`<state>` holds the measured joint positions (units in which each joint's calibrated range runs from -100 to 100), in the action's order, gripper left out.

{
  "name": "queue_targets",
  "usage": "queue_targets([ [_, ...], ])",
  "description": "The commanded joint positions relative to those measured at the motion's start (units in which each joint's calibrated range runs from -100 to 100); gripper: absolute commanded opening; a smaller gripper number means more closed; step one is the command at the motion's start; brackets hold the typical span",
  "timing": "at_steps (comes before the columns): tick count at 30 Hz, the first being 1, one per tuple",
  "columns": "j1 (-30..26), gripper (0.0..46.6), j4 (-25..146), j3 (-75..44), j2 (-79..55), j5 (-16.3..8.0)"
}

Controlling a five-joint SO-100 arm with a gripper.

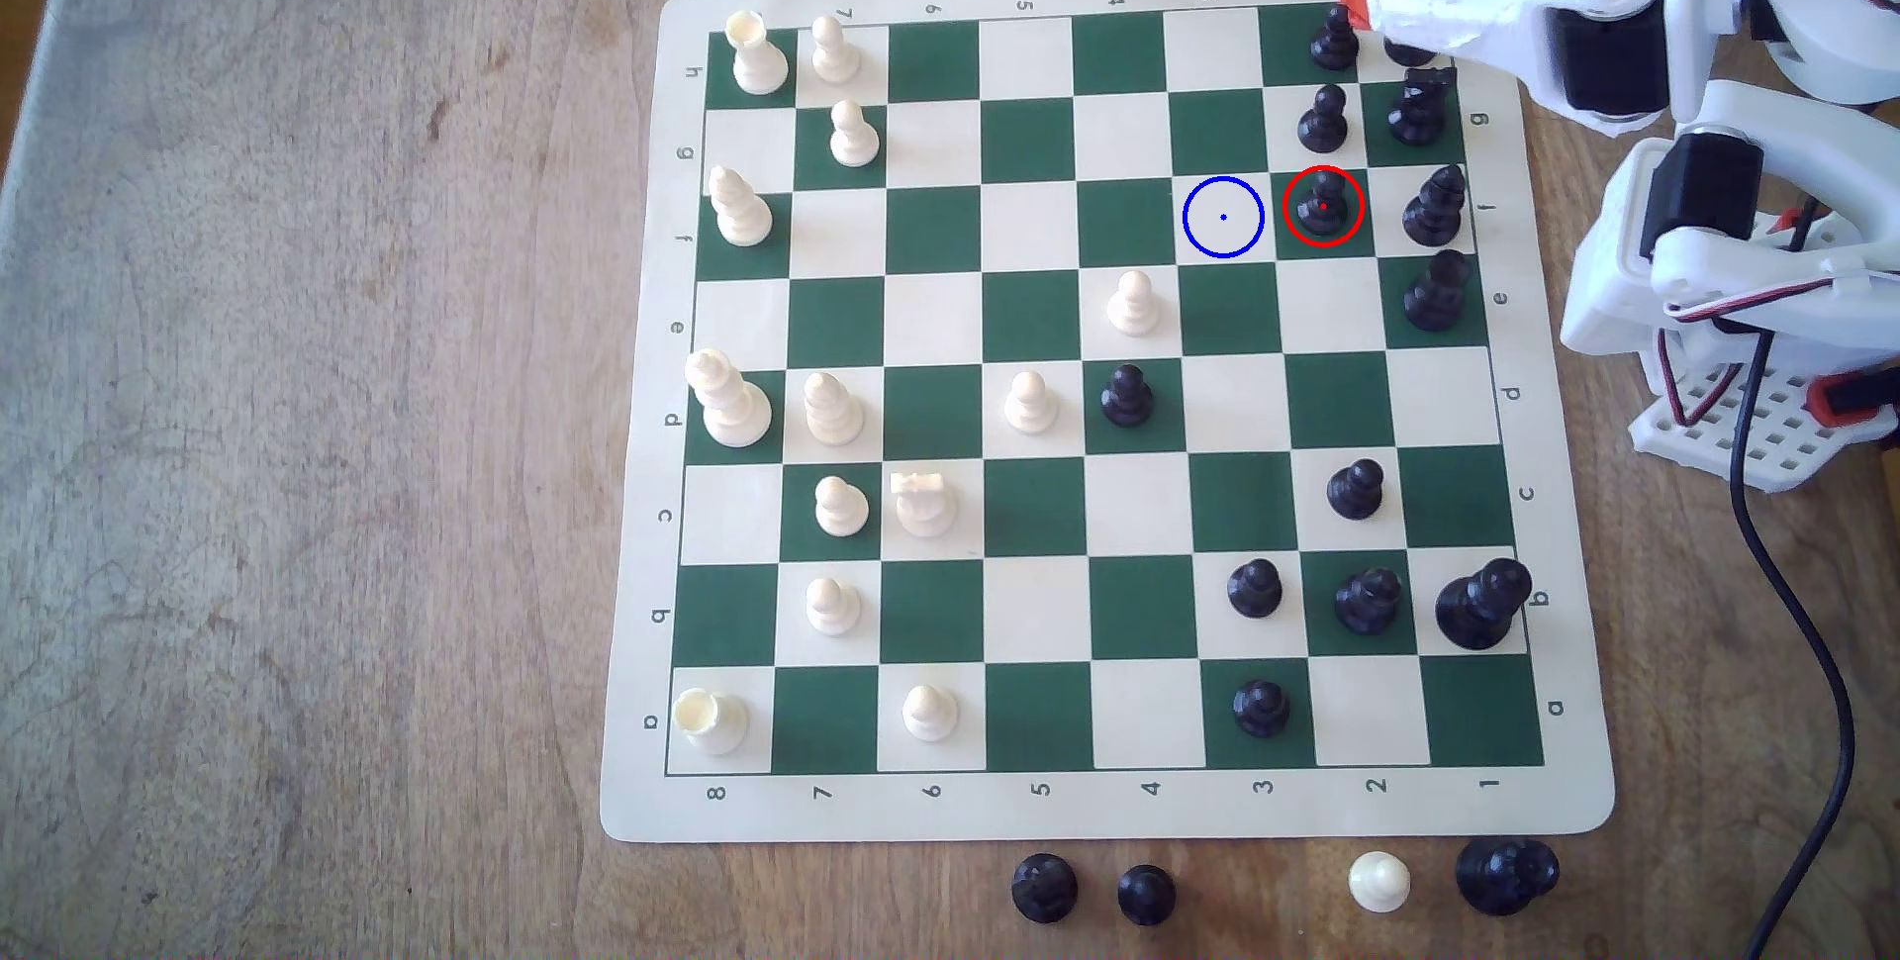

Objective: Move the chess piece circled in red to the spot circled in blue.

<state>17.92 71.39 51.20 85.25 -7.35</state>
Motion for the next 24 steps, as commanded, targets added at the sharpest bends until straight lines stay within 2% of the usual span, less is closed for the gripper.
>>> queue_targets([
  [1,0.8,2.3,5.7,-5.4,-6.7,-0.2],
  [6,1.9,3.9,11.3,-10.1,-17.9,-1.1],
  [11,2.0,4.6,17.1,-17.1,-28.0,-3.2],
  [14,2.4,8.0,17.7,-17.5,-31.3,-4.1],
  [16,2.7,13.3,17.7,-16.3,-32.1,-4.0],
  [17,2.7,14.2,17.8,-16.0,-32.5,-4.0],
  [24,3.2,15.0,17.1,-13.8,-36.2,-3.4],
])
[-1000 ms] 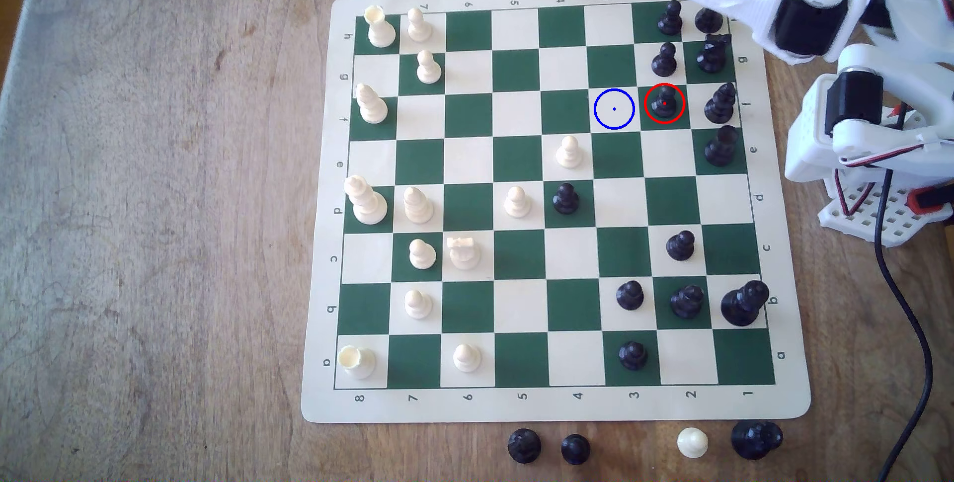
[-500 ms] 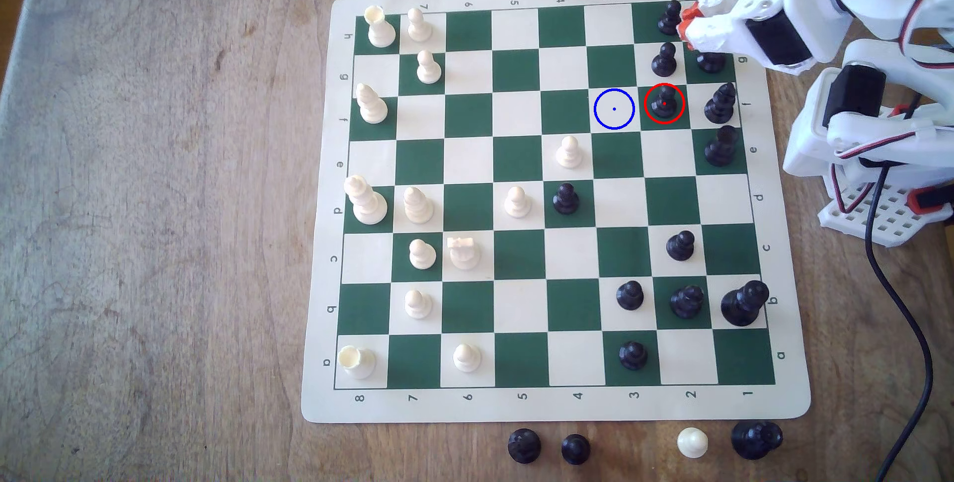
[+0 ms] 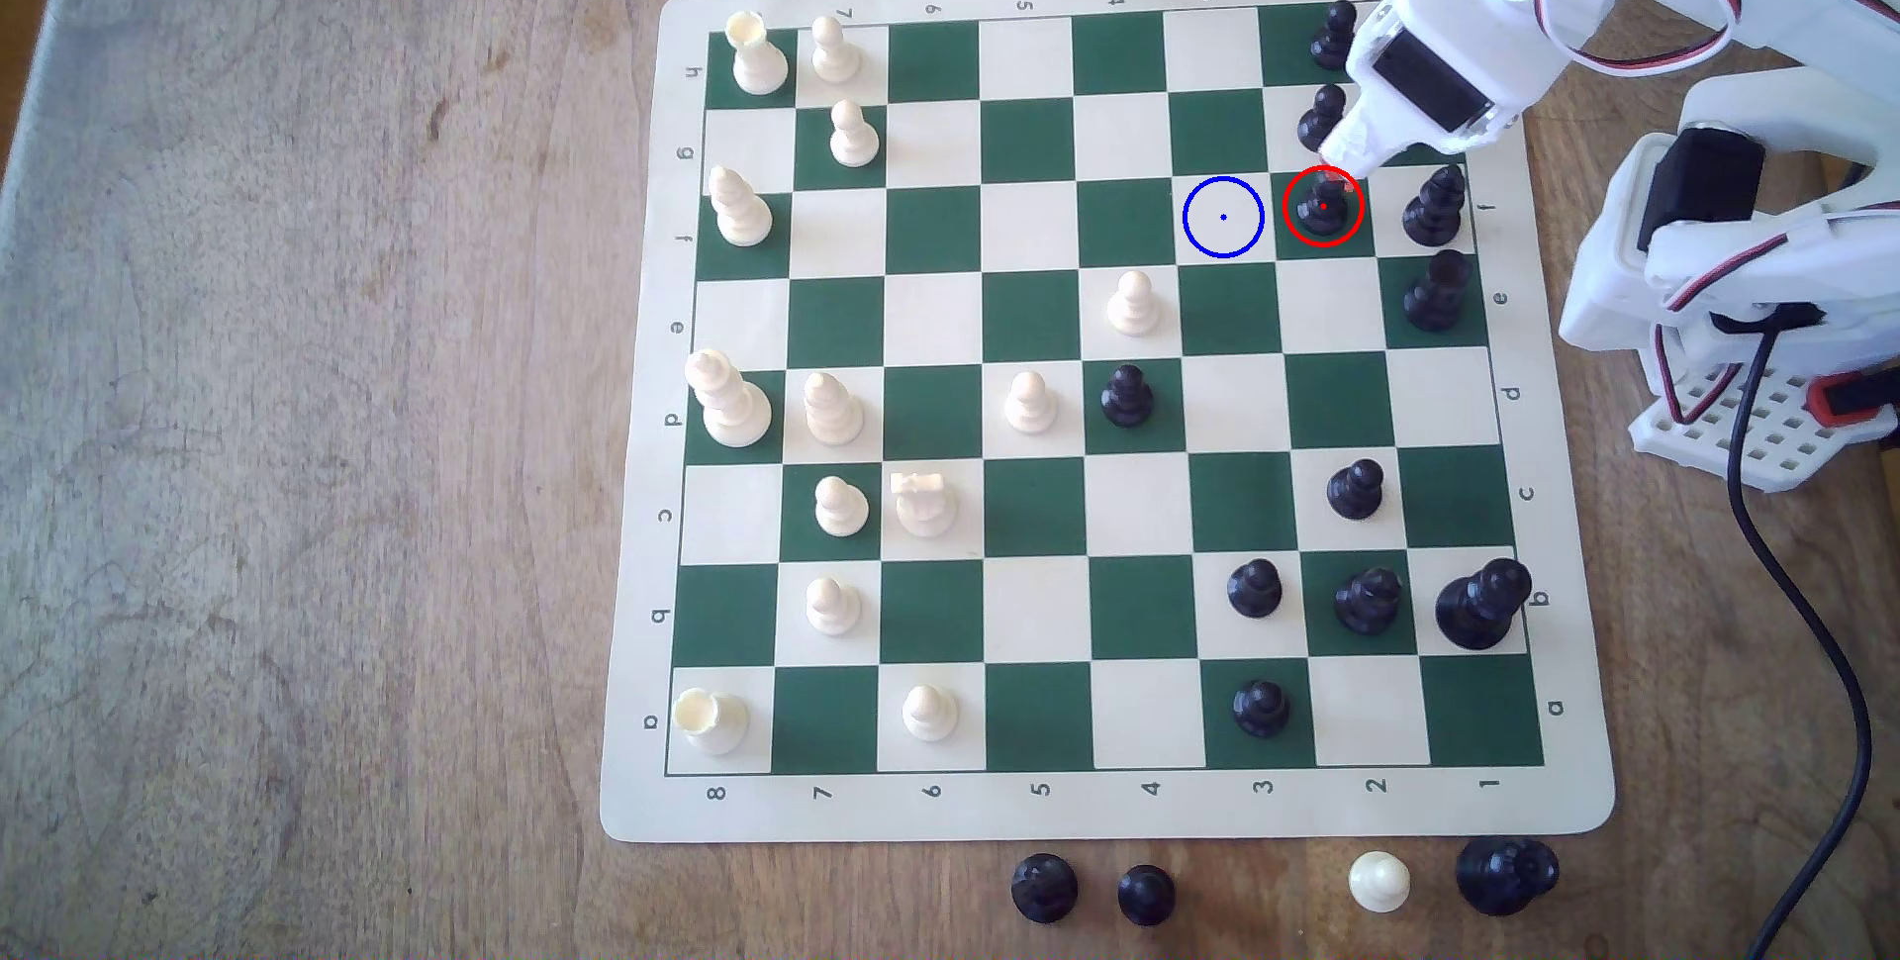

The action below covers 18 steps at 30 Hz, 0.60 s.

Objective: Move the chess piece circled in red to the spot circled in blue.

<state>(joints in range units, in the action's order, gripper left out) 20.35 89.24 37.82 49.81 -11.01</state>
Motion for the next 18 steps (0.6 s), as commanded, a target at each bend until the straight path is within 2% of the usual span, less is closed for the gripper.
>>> queue_targets([
  [1,0.6,15.1,-1.4,1.7,-1.1,0.2],
  [10,-0.7,14.9,-7.1,11.9,-3.5,-0.3],
  [18,0.3,15.0,-12.1,14.4,-7.6,-0.2],
])
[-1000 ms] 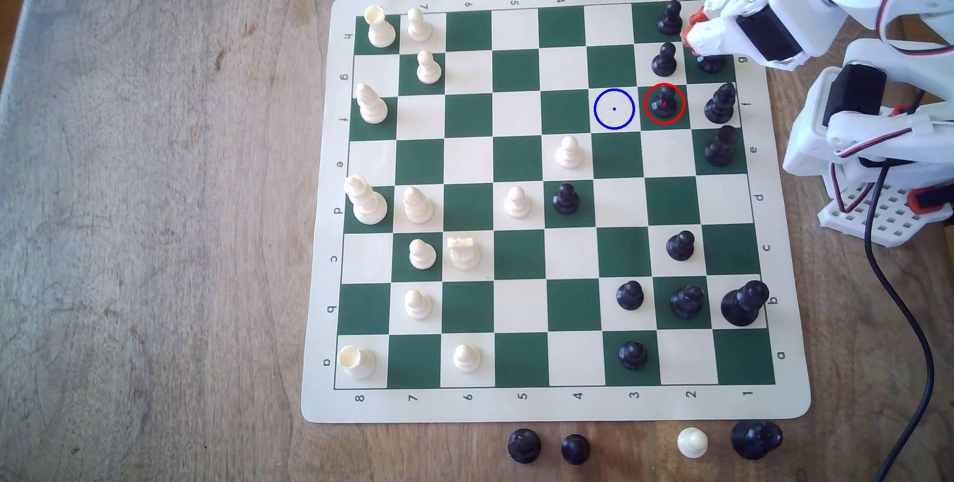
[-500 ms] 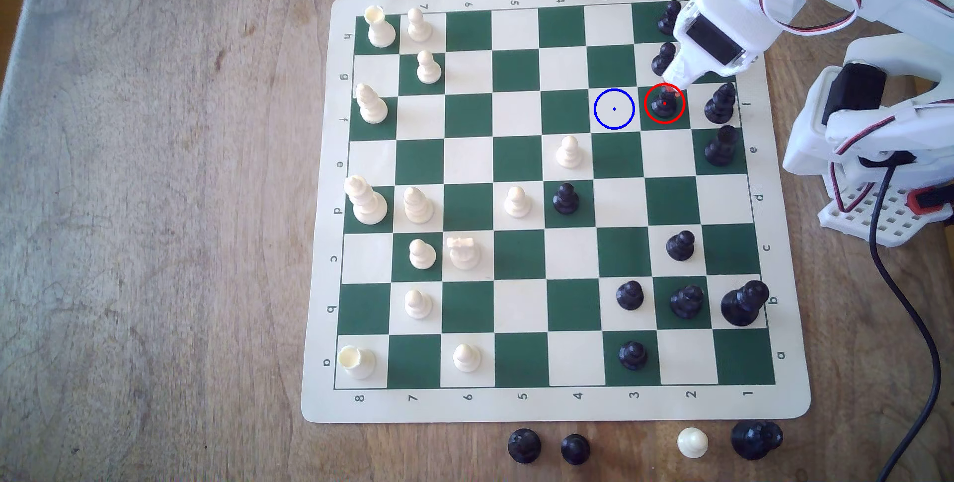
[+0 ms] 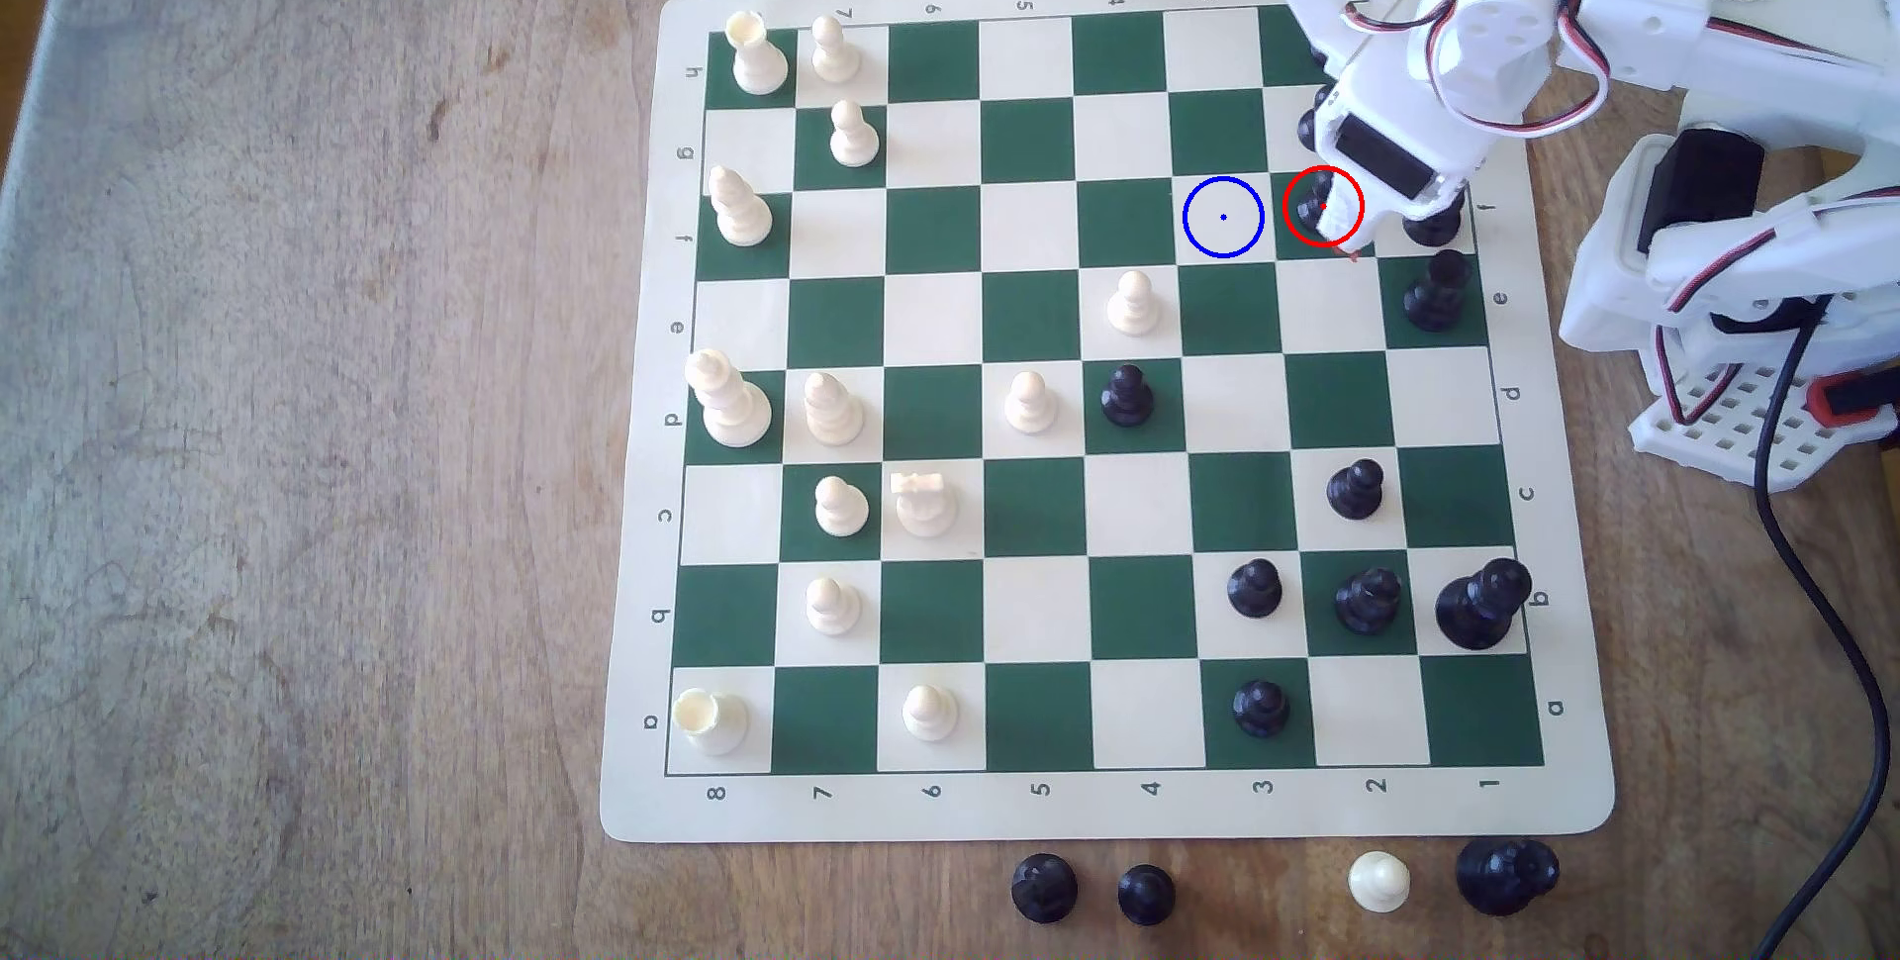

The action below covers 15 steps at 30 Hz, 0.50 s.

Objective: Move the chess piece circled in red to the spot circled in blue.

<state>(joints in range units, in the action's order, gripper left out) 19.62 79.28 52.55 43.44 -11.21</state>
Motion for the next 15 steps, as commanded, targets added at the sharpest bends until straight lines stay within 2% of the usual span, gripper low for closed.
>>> queue_targets([
  [1,1.6,14.6,-3.5,0.2,-1.8,0.1],
  [5,3.1,12.1,-7.5,1.3,-5.1,0.7],
  [15,3.7,13.4,-11.2,3.8,-8.1,0.9],
])
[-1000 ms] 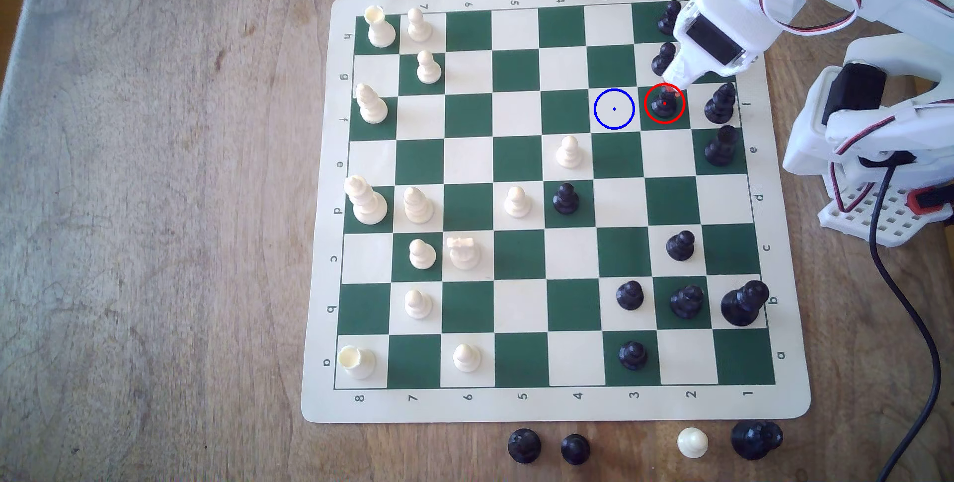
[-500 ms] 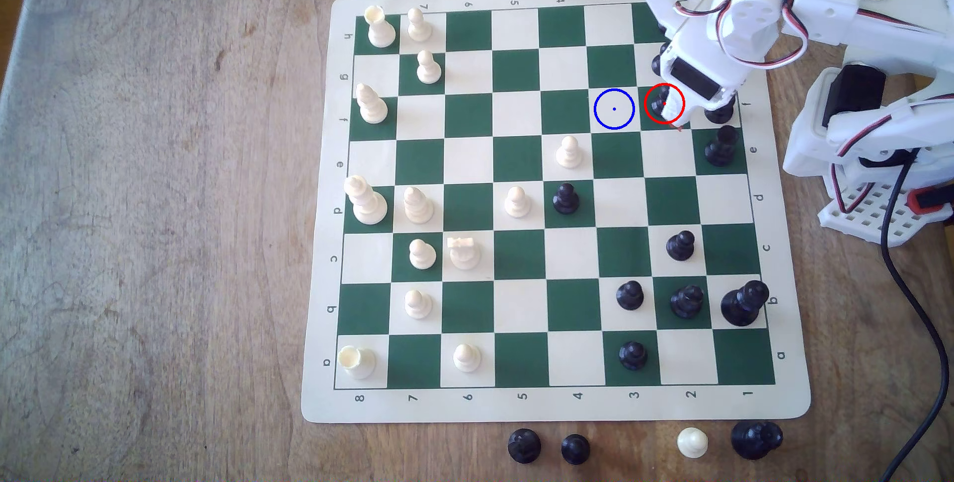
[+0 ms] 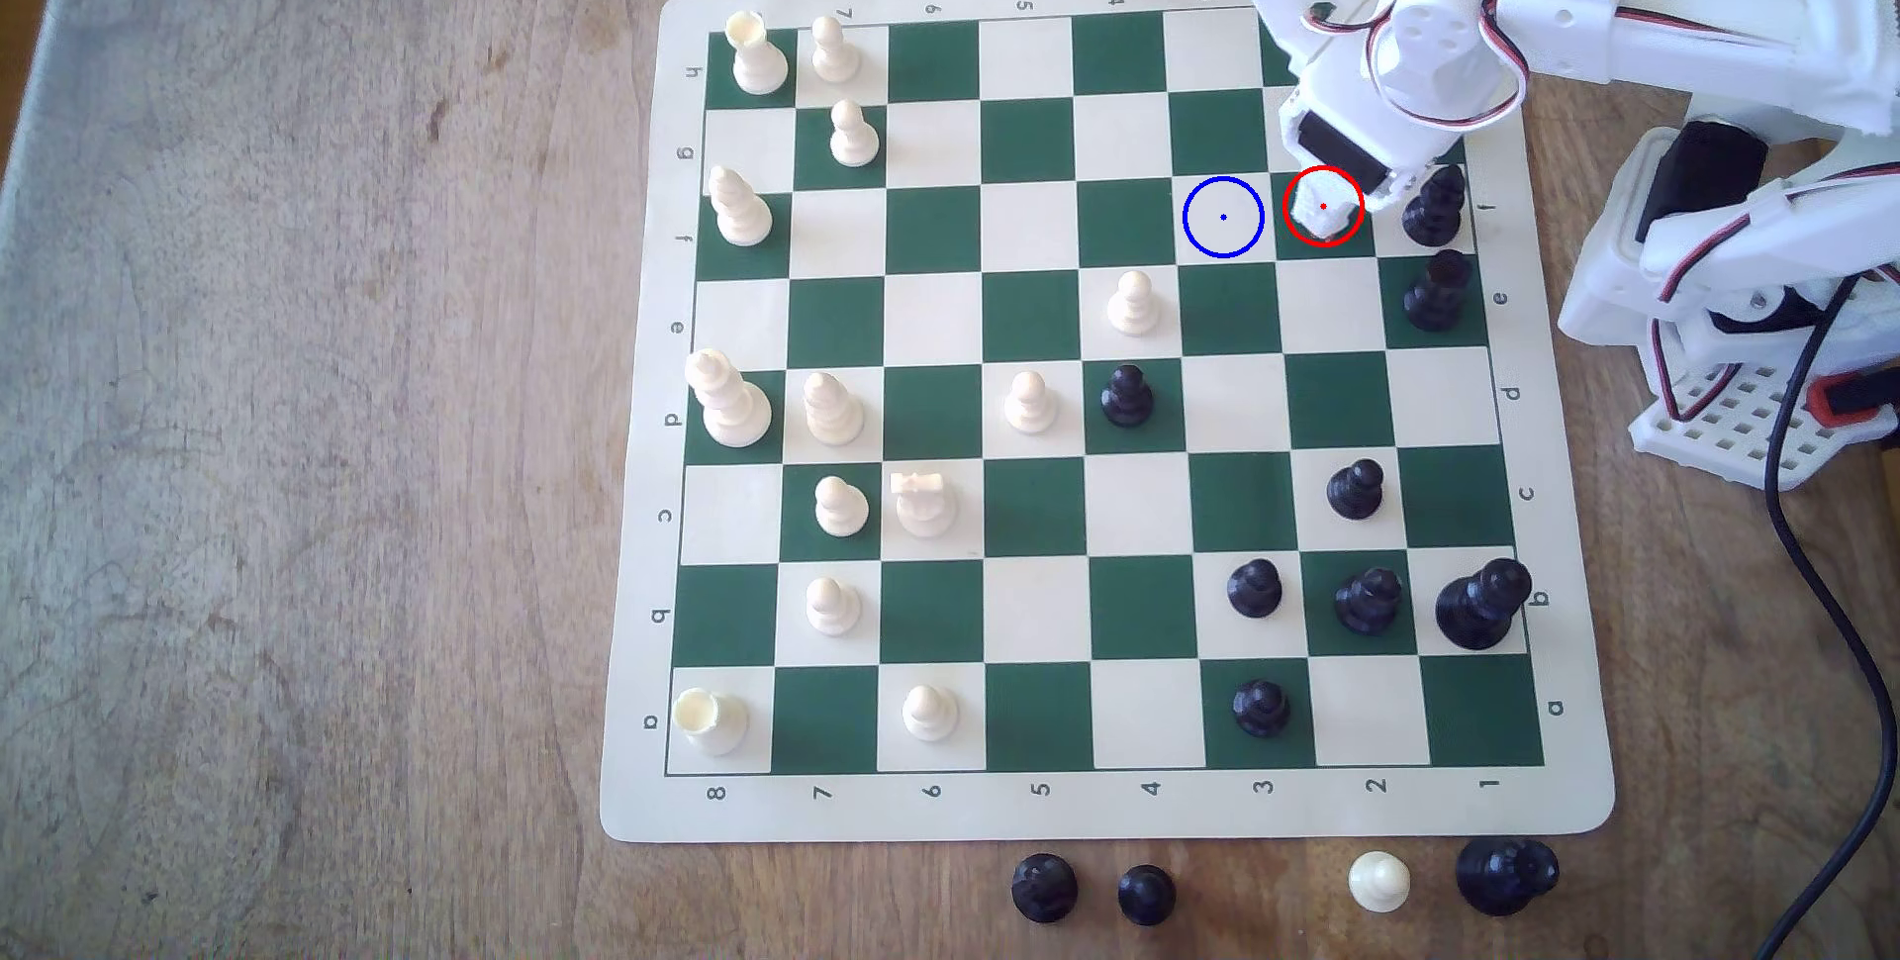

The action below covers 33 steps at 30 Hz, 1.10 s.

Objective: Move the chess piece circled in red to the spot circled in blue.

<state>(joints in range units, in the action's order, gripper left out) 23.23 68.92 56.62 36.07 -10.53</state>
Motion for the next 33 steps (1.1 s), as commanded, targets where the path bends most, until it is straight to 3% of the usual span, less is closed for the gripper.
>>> queue_targets([
  [1,0.0,13.4,-0.9,-0.1,-1.0,0.3],
  [33,3.2,13.2,-11.6,4.6,-3.1,2.5],
])
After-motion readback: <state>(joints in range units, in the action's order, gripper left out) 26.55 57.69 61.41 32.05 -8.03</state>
